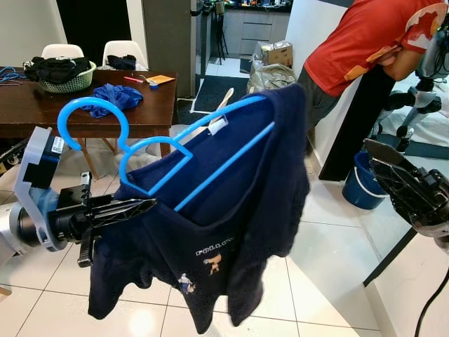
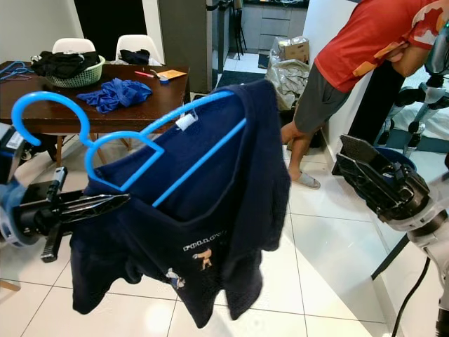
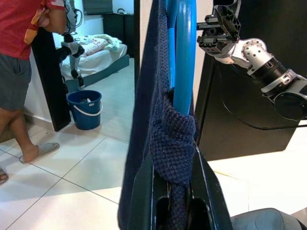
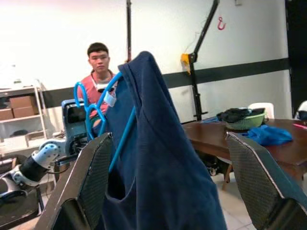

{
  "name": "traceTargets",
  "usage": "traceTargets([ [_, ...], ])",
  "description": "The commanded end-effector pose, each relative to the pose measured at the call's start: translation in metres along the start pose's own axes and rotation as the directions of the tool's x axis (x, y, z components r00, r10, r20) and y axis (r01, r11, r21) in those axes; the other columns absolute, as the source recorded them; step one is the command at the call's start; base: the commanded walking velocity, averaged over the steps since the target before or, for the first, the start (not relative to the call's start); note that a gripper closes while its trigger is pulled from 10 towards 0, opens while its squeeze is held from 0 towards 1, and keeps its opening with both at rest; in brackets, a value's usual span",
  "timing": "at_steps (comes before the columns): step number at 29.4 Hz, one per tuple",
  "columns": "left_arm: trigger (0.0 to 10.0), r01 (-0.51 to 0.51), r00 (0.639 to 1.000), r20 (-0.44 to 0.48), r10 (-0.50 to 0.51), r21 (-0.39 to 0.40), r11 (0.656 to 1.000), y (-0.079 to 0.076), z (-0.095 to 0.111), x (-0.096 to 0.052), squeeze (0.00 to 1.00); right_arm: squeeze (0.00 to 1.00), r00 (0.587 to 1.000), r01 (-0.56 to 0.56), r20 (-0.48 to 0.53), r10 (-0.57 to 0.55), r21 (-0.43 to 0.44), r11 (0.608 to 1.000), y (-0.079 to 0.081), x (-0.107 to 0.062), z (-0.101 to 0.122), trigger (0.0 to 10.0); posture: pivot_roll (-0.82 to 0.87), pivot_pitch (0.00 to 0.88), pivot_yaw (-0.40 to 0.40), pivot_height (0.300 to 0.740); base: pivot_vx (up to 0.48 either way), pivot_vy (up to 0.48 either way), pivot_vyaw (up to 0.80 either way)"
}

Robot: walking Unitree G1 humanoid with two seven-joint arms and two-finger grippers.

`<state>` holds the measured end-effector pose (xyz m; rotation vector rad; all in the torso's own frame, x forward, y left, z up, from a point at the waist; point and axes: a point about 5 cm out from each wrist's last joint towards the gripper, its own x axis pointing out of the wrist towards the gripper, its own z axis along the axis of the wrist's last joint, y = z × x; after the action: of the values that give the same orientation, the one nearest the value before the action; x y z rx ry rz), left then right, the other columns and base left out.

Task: Hang hanger

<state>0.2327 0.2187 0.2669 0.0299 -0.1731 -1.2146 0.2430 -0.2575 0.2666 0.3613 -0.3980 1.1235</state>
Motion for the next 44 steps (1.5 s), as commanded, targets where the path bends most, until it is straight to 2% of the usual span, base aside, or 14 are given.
traceTargets([
  [1,10.0,0.033,0.999,0.006,-0.033,0.019,0.999,-0.003,0.006,0.002,0.00,0.00,0.999,-0.035,-0.025,0.035,0.003,0.999,0.004,0.006,-0.001,10.0,0.04,0.000,-0.048,0.740,0.000,0.000,0.00],
  [2,10.0,0.045,0.999,0.011,-0.045,0.013,0.999,-0.004,0.005,0.005,0.00,0.00,0.997,-0.049,-0.055,0.049,-0.010,0.999,0.007,0.016,-0.007,10.0,0.04,0.000,-0.046,0.740,0.000,0.000,0.00],
  [3,10.0,0.057,0.998,0.017,-0.058,0.007,0.998,-0.006,0.004,0.008,0.00,0.00,0.996,-0.050,-0.073,0.048,-0.030,0.998,0.007,0.027,-0.011,8.3,0.03,0.000,-0.045,0.740,0.000,0.000,0.00],
  [6,10.0,0.066,0.998,0.020,-0.066,0.003,0.998,-0.006,0.004,0.010,0.00,0.00,0.995,-0.052,-0.083,0.048,-0.043,0.998,0.006,0.034,-0.014,8.3,0.03,0.000,-0.045,0.740,0.000,0.000,0.00],
  [7,10.0,0.074,0.997,0.025,-0.074,-0.001,0.997,-0.007,0.003,0.011,0.00,0.00,0.996,-0.050,-0.079,0.046,-0.046,0.998,0.005,0.038,-0.015,0.0,0.03,0.000,-0.047,0.740,0.000,0.000,0.00],
  [18,10.0,0.073,0.997,0.025,-0.073,0.003,0.997,-0.008,0.005,0.010,0.00,0.00,0.999,0.002,-0.046,-0.003,-0.038,0.999,-0.004,0.033,-0.011,0.0,0.03,0.000,-0.052,0.740,0.000,0.000,0.00],
  [23,10.0,0.043,0.999,0.006,-0.043,0.016,0.999,-0.005,0.007,0.005,0.00,0.00,0.997,0.073,0.000,-0.073,-0.042,0.996,-0.011,0.025,-0.007,0.0,0.03,0.000,-0.053,0.740,0.000,0.000,0.00],
  [25,10.0,0.012,1.000,-0.012,-0.011,0.022,1.000,-0.003,0.006,0.000,0.00,0.00,0.986,0.161,0.042,-0.159,-0.042,0.986,-0.020,0.012,-0.003,0.0,0.03,0.000,-0.053,0.740,0.000,0.000,0.00],
  [27,10.0,-0.001,1.000,-0.020,0.001,0.024,1.000,-0.002,0.006,-0.002,0.00,0.00,0.980,0.194,0.059,-0.191,-0.040,0.980,-0.023,0.006,-0.002,0.0,0.03,0.000,-0.053,0.740,0.000,0.000,0.00],
  [28,10.0,-0.041,0.996,-0.083,0.044,0.036,0.998,0.001,-0.001,-0.008,0.00,0.00,0.964,0.259,0.073,-0.255,-0.054,0.964,-0.030,-0.002,0.001,0.0,0.04,0.000,-0.053,0.740,0.000,0.000,0.00],
  [31,10.0,-0.058,0.991,-0.117,0.062,0.043,0.997,0.002,-0.005,-0.010,0.00,0.00,0.955,0.288,0.085,-0.283,-0.057,0.956,-0.032,-0.006,0.003,0.0,0.04,0.000,-0.053,0.740,0.000,0.000,0.00],
  [34,10.0,-0.091,0.972,-0.210,0.101,0.056,0.994,0.004,-0.016,-0.018,0.00,0.00,0.929,0.359,0.119,-0.350,-0.059,0.932,-0.042,-0.014,0.010,0.0,0.03,0.000,-0.057,0.740,0.000,0.000,0.00],
  [39,10.0,-0.095,0.970,-0.218,0.104,0.052,0.994,0.003,-0.016,-0.020,0.00,0.00,0.912,0.398,0.130,-0.389,-0.056,0.916,-0.047,-0.018,0.011,0.0,0.04,0.000,-0.059,0.740,0.000,0.000,0.00],
  [44,10.0,-0.070,0.968,-0.236,0.078,0.043,0.997,-0.003,-0.016,-0.020,0.00,0.00,0.866,0.490,0.142,-0.479,-0.049,0.870,-0.060,-0.023,0.009,0.0,0.04,0.000,-0.062,0.740,0.000,0.000,0.00],
])
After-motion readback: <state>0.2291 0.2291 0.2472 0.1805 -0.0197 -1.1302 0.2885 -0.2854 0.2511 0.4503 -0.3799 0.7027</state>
